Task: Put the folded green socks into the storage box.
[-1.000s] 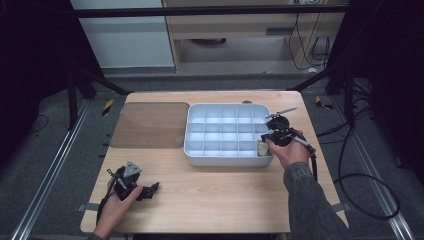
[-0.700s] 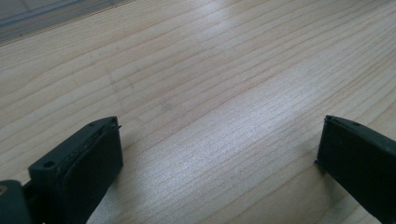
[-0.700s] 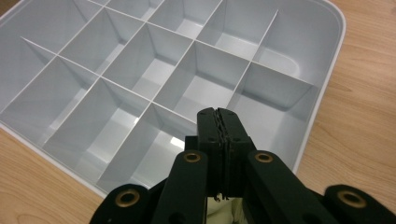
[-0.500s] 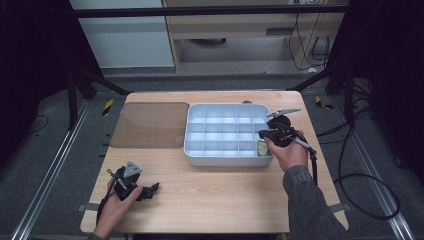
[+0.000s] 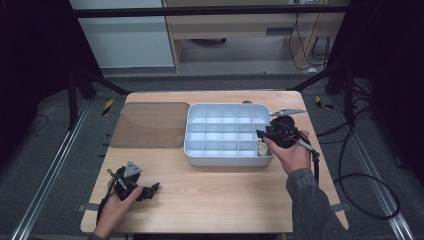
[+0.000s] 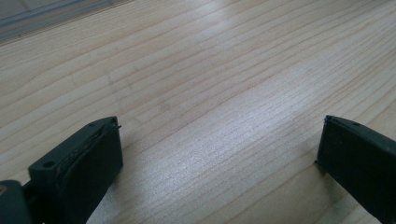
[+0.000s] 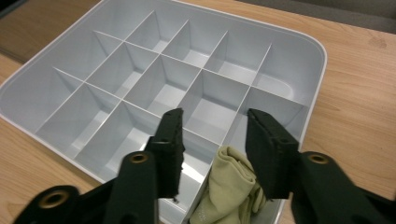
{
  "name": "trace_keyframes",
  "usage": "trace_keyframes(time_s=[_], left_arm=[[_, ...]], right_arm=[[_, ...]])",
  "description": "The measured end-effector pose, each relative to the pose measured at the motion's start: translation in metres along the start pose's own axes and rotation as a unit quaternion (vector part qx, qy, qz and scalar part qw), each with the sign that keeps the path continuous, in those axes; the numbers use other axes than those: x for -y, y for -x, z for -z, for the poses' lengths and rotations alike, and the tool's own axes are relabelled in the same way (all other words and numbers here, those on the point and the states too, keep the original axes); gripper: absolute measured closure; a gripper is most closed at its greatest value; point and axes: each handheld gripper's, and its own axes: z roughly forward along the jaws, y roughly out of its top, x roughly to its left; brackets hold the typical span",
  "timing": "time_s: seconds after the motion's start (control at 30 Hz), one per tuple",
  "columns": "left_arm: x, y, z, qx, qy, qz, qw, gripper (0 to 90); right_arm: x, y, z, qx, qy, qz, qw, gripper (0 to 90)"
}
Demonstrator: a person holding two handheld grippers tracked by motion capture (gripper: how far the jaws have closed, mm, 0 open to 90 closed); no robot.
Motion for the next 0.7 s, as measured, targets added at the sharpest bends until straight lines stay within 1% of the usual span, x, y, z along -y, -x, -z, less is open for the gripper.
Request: trace_keyframes(time_s=[0.03,0.07,0.1,0.13,0.17,0.2,0.23,0.27,0.3,0.33,0.37,0.4,0.43,0.47,0.53,0.57,0.6,0.63,0.7], left_arm=[[0.000,0.000,0.000,0.000,0.000,0.000,1.0000,0.0],[0.000,0.000,0.000,0.000,0.000,0.000,1.0000,0.0],[0.000,0.000,0.000,0.000,-0.001,-0.001,1.0000,0.0],[0.000,0.000,0.000,0.000,-0.001,-0.001,1.0000,0.0],[0.000,0.000,0.000,0.000,0.000,-0.001,1.0000,0.0],[0.000,0.000,0.000,0.000,0.001,0.000,1.0000,0.0],[0.000,0.000,0.000,0.000,0.001,0.000,1.0000,0.0],[0.000,0.000,0.000,0.001,0.000,-0.001,1.0000,0.0],[0.001,0.000,0.000,0.000,0.000,-0.001,1.0000,0.0],[0.001,0.000,0.000,0.000,0.000,-0.001,1.0000,0.0],[0.001,0.000,0.001,0.000,0.000,-0.004,1.0000,0.0],[0.001,0.000,0.001,0.000,0.000,-0.004,1.0000,0.0],[0.001,0.000,0.001,0.001,0.000,-0.004,1.0000,0.0],[0.001,0.000,0.001,0.001,0.000,-0.004,1.0000,0.0],[0.001,0.000,0.001,0.001,0.000,-0.004,1.0000,0.0],[0.001,0.001,0.001,0.002,0.001,-0.002,1.0000,0.0],[0.001,0.000,0.001,0.002,0.001,-0.002,1.0000,0.0],[0.001,0.000,0.001,0.002,0.001,-0.002,1.0000,0.0],[0.001,0.000,0.001,0.002,0.001,-0.003,1.0000,0.0]], right_arm=[[0.000,0.000,0.002,-0.002,0.002,0.000,1.0000,52.4],[0.000,0.000,0.005,0.000,0.005,-0.001,1.0000,46.4],[0.000,-0.001,0.006,-0.002,0.009,-0.004,0.9999,43.5],[0.000,-0.001,0.006,-0.002,0.009,-0.004,0.9999,43.5],[0.000,-0.002,0.009,-0.001,0.014,-0.002,0.9999,36.8],[0.000,-0.002,0.009,-0.001,0.014,-0.002,0.9999,36.8],[0.001,-0.002,0.010,0.001,0.015,0.000,0.9999,33.6],[0.001,-0.004,0.012,0.000,0.018,0.001,0.9998,26.5],[0.001,-0.005,0.013,0.001,0.018,-0.002,0.9998,23.6],[0.001,-0.005,0.013,0.001,0.018,-0.002,0.9998,23.6],[0.001,-0.007,0.013,0.003,0.019,0.001,0.9998,20.4],[0.003,-0.011,0.016,0.008,0.019,0.010,0.9997,12.7],[0.004,-0.013,0.017,0.005,0.019,0.014,0.9997,9.5],[0.005,-0.014,0.018,0.001,0.023,0.021,0.9995,8.0],[0.009,-0.017,0.022,-0.002,0.030,0.026,0.9992,6.9],[0.009,-0.017,0.022,-0.002,0.030,0.026,0.9992,6.9],[0.013,-0.018,0.025,-0.001,0.035,0.034,0.9988,6.7],[0.014,-0.018,0.026,0.000,0.034,0.039,0.9986,6.7],[0.018,-0.018,0.028,0.003,0.035,0.040,0.9986,8.0]])
